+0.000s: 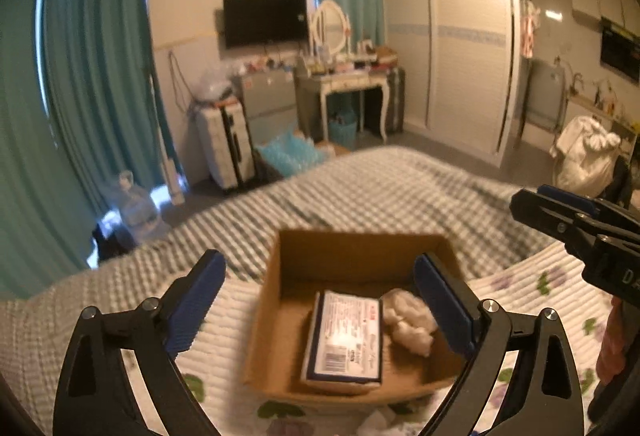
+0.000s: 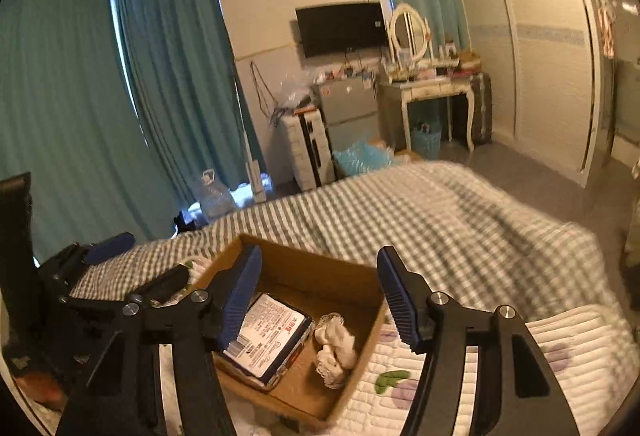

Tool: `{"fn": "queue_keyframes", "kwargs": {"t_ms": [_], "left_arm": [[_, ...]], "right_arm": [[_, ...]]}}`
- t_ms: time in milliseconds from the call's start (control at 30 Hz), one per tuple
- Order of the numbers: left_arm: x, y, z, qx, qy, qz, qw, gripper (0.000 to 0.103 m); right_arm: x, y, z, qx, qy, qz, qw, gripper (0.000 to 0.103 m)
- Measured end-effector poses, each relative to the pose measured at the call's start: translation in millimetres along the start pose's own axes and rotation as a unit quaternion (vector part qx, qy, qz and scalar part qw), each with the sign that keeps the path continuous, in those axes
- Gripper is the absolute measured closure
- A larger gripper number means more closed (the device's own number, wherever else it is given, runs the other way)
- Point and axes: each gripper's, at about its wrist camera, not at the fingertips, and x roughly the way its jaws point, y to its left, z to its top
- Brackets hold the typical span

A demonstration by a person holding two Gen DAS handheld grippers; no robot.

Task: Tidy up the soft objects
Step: 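Lower both held items into the cardboard box and open both tools, then grasp the white cloth bundle with the left tool while the right tool grasps the blue Vinda pack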

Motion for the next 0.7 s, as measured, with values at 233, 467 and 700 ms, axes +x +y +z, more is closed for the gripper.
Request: {"fn": "queue_keyframes", "kwargs": {"t_ms": [233,467,700], "left_arm": [[-120,-10,13,0.005,-0.069,0.016,0.9974,0.000],[-161,-18,-31,-0.021,-0.028,0.039,0.9986,0.000],[-136,-27,-111,-0.052,0.037,0.076,0.9951,0.000]], "right_arm": [[-110,24,14,-0.053,-0.027,-0.010,0.998,0.024],[-154,29,-27,-0.077,-0.004,0.012,0.997,0.004],[-118,15,-109,-0.086,0.092,0.022,0.992,0.004]]}}
